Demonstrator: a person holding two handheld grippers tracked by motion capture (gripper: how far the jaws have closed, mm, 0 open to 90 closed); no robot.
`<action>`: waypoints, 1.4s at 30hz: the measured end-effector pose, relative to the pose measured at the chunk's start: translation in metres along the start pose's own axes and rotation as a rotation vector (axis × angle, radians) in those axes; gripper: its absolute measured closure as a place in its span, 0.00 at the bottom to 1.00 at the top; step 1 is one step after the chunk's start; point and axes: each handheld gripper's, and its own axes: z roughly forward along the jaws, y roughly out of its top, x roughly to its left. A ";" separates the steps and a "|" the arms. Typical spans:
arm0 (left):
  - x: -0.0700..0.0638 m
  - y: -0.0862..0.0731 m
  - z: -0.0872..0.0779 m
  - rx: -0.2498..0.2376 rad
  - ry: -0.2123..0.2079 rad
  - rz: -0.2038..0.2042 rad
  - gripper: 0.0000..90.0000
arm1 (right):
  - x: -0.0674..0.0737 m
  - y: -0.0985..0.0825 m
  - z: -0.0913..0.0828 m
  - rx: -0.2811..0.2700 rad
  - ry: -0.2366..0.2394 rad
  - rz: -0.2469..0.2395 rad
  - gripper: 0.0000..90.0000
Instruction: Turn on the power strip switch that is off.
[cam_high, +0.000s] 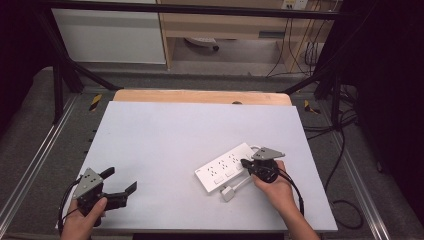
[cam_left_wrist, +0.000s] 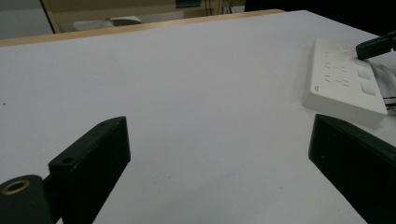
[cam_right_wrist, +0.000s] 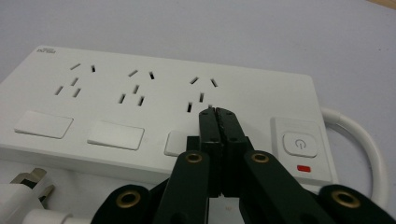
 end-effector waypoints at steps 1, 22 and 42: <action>0.000 0.000 0.000 0.000 0.000 0.000 0.06 | 0.000 0.000 0.000 0.000 0.000 0.000 1.00; 0.000 0.000 0.000 0.000 -0.001 0.003 0.06 | 0.000 0.001 0.000 -0.017 0.003 0.003 1.00; 0.000 0.000 0.001 0.002 -0.001 -0.001 0.06 | -0.002 0.006 -0.007 -0.099 0.030 0.067 0.86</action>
